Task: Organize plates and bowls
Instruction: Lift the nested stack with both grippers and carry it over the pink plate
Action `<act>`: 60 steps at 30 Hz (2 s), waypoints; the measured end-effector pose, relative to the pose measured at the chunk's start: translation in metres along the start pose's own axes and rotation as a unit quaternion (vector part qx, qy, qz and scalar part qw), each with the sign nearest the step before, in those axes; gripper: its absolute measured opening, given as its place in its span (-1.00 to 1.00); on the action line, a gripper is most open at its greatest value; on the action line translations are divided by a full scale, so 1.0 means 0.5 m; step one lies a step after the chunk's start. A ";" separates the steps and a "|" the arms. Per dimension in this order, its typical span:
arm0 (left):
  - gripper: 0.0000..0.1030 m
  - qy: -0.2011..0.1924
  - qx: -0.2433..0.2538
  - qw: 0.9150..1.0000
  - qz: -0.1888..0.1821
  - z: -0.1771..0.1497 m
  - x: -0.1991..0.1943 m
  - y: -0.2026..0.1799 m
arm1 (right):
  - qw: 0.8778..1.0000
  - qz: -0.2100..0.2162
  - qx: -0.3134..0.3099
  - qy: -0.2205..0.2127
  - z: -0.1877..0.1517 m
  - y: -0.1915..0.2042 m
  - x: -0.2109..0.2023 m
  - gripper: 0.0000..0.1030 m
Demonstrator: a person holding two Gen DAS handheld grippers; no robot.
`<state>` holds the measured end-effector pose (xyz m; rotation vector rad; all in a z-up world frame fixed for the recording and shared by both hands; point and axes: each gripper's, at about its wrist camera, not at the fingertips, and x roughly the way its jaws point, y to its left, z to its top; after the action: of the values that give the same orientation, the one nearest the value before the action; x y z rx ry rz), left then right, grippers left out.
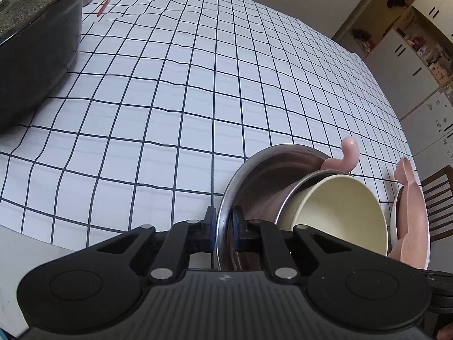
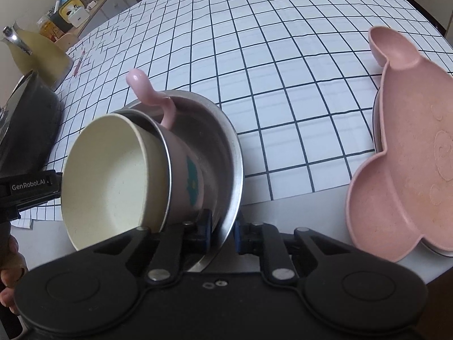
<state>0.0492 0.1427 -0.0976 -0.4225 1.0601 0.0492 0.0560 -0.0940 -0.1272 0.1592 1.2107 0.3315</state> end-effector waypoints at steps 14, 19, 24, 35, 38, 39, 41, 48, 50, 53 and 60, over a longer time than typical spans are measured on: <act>-0.81 -0.018 0.005 1.000 -0.003 -0.005 -0.042 -0.011 | 1.000 0.016 -0.015 -0.021 0.008 0.003 -0.041 -0.71; -0.81 -0.026 0.015 1.000 -0.007 0.003 -0.069 -0.037 | 0.999 0.019 -0.014 -0.031 0.012 0.001 -0.073 -0.71; -0.81 -0.038 0.033 0.999 -0.021 0.014 -0.093 -0.086 | 0.999 0.017 -0.011 -0.049 0.020 -0.015 -0.118 -0.71; -0.81 -0.051 0.079 0.994 -0.052 0.036 -0.092 -0.263 | 0.996 -0.003 0.014 -0.093 0.042 -0.126 -0.212 -0.71; -0.80 -0.051 0.089 0.993 -0.056 0.033 -0.082 -0.315 | 0.995 -0.007 0.021 -0.100 0.047 -0.171 -0.230 -0.71; -0.81 -0.051 0.093 0.993 -0.057 0.031 -0.076 -0.334 | 0.995 -0.008 0.022 -0.102 0.049 -0.186 -0.235 -0.71; -0.80 -0.051 0.097 0.992 -0.057 0.028 -0.066 -0.368 | 0.994 -0.010 0.026 -0.103 0.052 -0.219 -0.245 -0.71; -0.81 -0.043 0.093 0.993 -0.052 0.003 -0.017 -0.475 | 0.995 -0.009 0.026 -0.095 0.065 -0.335 -0.265 -0.71; -0.80 -0.041 0.092 0.994 -0.048 -0.009 -0.004 -0.497 | 0.996 -0.008 0.023 -0.089 0.070 -0.367 -0.268 -0.72; -0.81 -0.038 0.086 0.995 -0.042 -0.026 0.012 -0.526 | 0.996 -0.006 0.017 -0.082 0.077 -0.410 -0.268 -0.72; -0.80 -0.029 0.083 0.996 -0.016 -0.067 0.043 -0.570 | 0.998 0.005 0.006 -0.059 0.081 -0.493 -0.255 -0.72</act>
<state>0.1000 -0.1349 -0.0406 -0.2854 0.9913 -0.0541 0.0952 -0.3664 -0.0725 0.1926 1.0954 0.3185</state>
